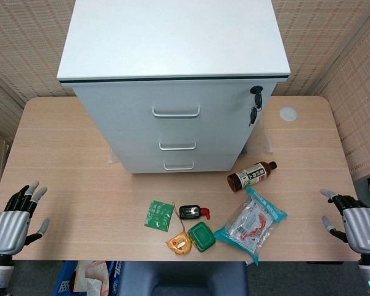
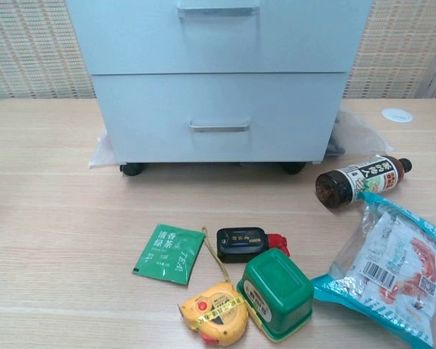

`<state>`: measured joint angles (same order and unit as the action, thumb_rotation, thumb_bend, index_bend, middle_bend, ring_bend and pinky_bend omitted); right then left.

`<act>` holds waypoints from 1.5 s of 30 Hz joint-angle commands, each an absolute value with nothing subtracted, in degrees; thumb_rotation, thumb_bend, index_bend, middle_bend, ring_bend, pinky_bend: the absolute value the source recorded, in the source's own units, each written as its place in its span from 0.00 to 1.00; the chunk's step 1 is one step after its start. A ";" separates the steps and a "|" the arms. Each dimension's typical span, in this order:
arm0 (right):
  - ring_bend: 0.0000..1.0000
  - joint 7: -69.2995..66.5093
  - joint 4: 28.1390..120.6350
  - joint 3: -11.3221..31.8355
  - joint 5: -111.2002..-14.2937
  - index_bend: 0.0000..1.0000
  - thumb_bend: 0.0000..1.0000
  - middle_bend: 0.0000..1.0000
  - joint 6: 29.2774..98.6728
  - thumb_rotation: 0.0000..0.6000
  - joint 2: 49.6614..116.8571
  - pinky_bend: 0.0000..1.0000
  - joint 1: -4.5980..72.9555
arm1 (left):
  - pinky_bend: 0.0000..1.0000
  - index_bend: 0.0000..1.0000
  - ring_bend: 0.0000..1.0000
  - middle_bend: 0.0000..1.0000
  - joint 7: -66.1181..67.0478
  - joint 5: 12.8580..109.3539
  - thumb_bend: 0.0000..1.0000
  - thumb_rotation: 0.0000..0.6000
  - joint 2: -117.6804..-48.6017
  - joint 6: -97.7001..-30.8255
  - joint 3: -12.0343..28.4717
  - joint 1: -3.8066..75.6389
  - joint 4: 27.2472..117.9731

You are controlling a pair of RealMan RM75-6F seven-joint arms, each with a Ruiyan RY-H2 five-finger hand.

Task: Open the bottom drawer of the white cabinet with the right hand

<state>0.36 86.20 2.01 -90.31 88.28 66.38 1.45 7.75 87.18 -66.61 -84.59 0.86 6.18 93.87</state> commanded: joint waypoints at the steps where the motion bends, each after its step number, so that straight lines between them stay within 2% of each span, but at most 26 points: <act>1: 0.34 0.54 86.29 1.98 -90.34 0.24 0.26 0.39 88.16 1.00 66.44 0.49 1.55 | 0.12 0.11 0.03 0.00 7.60 87.16 0.36 1.00 -66.62 -84.63 0.92 6.15 93.77; 20: 0.35 1.99 89.72 2.08 -93.03 0.24 0.28 0.41 87.92 1.00 65.25 0.49 3.33 | 0.12 0.11 0.03 0.00 7.35 87.77 0.36 1.00 -66.25 -85.44 1.08 5.84 94.18; 25: 0.45 5.37 94.27 2.41 -93.81 0.20 0.28 0.47 84.58 1.00 63.85 0.49 5.86 | 0.12 0.11 0.03 0.00 7.06 88.06 0.36 1.00 -66.20 -85.43 1.12 5.95 94.38; 27: 0.50 7.12 96.47 2.58 -94.40 0.18 0.29 0.51 82.47 1.00 63.12 0.52 7.44 | 0.12 0.11 0.03 0.00 7.06 88.19 0.36 1.00 -66.18 -85.50 1.14 5.97 94.45; 37: 0.75 12.54 104.37 4.94 -94.98 0.17 0.29 0.69 71.86 1.00 61.36 0.84 16.09 | 0.12 0.11 0.03 0.00 6.83 88.25 0.36 1.00 -65.97 -85.97 1.13 5.63 94.34; 40: 0.79 13.85 105.84 6.08 -93.53 0.17 0.29 0.74 68.59 1.00 61.45 0.88 18.68 | 0.12 0.11 0.03 0.00 6.68 88.16 0.36 1.00 -66.00 -85.93 1.10 5.57 94.17; 45: 0.81 16.60 107.14 8.13 -89.19 0.17 0.29 0.76 63.56 1.00 62.84 0.88 22.66 | 0.12 0.11 0.03 0.00 6.49 87.96 0.36 1.00 -66.26 -85.64 1.03 5.56 93.75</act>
<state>15.39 106.43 7.13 -90.92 65.24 62.15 21.16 6.50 87.97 -66.26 -85.64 1.04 5.56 93.75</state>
